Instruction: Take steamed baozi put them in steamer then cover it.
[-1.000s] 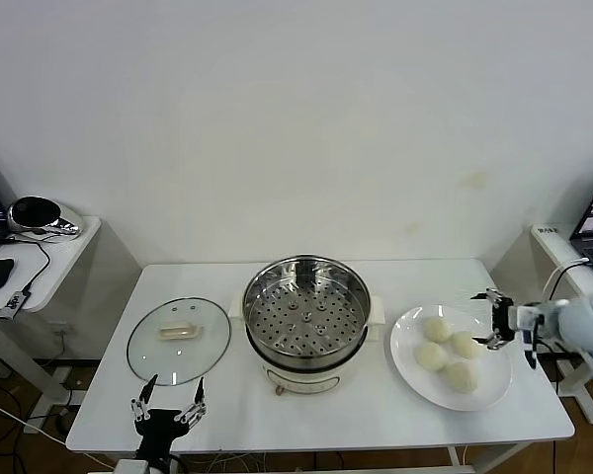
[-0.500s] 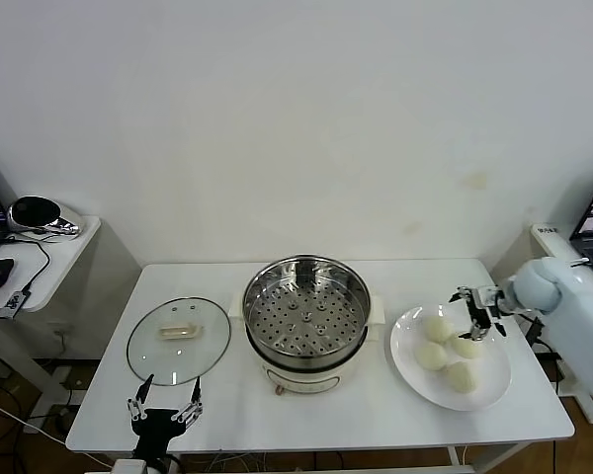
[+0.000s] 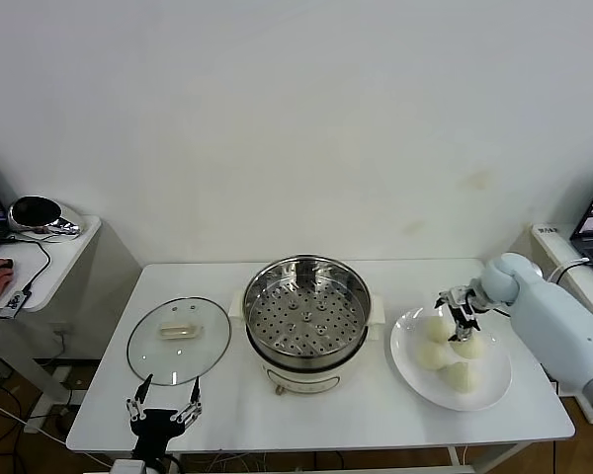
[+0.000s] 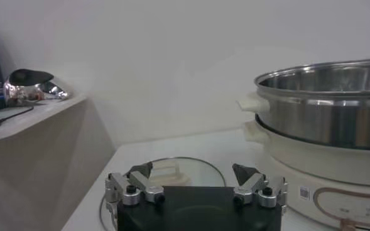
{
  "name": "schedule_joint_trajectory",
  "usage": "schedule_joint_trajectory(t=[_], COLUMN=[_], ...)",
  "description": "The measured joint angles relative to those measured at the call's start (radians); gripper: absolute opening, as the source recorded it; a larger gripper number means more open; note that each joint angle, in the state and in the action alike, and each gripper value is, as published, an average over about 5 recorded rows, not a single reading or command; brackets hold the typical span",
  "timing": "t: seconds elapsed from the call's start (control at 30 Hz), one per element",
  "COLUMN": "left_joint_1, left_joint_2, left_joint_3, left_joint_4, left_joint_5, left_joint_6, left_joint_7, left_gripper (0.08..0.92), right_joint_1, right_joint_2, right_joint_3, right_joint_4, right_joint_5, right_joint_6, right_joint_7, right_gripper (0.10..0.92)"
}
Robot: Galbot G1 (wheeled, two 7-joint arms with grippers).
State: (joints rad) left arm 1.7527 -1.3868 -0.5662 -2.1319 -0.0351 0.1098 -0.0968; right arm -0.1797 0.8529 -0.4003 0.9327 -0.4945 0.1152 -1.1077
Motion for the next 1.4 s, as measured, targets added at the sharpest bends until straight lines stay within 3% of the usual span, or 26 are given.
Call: schedule_joint_trajectory(t=[0.2,0.6,1.0,1.4], left_joint_1=[-0.001,0.002,0.0,0.0], left_joint_2=[-0.002,-0.004,-0.001,0.009], left_joint_3=[0.0,0.003,0.007,0.009], left_joint_4=[0.0,-0.01,-0.016,-0.019], left_joint_5=[0.0,0.0,-0.001,-0.011], left_joint_6=[0.0,0.002,0.003,0.003], left_joint_7=[0.001,0.002,0.004,0.006], left_gripper=[0.823,0.823,0.823,0.823], right_joint_1=[0.008,0.031,0.167,0.496], right_joint_2=[0.01,0.005,-0.084,-0.108], right_joint_3=[-0.017,-0.053,-0.159,-0.402], right_joint_4=[-0.015,-0.006,0.127,0.265], right_joint_5=[-0.001,0.024,0.165,0.387], right_joint_6=[-0.005,-0.025,-0.058,-0.045], right_joint_7=[-0.009,-0.019,-0.04,-0.041], right_gripper=[0.594,0.451,0.459,0.466])
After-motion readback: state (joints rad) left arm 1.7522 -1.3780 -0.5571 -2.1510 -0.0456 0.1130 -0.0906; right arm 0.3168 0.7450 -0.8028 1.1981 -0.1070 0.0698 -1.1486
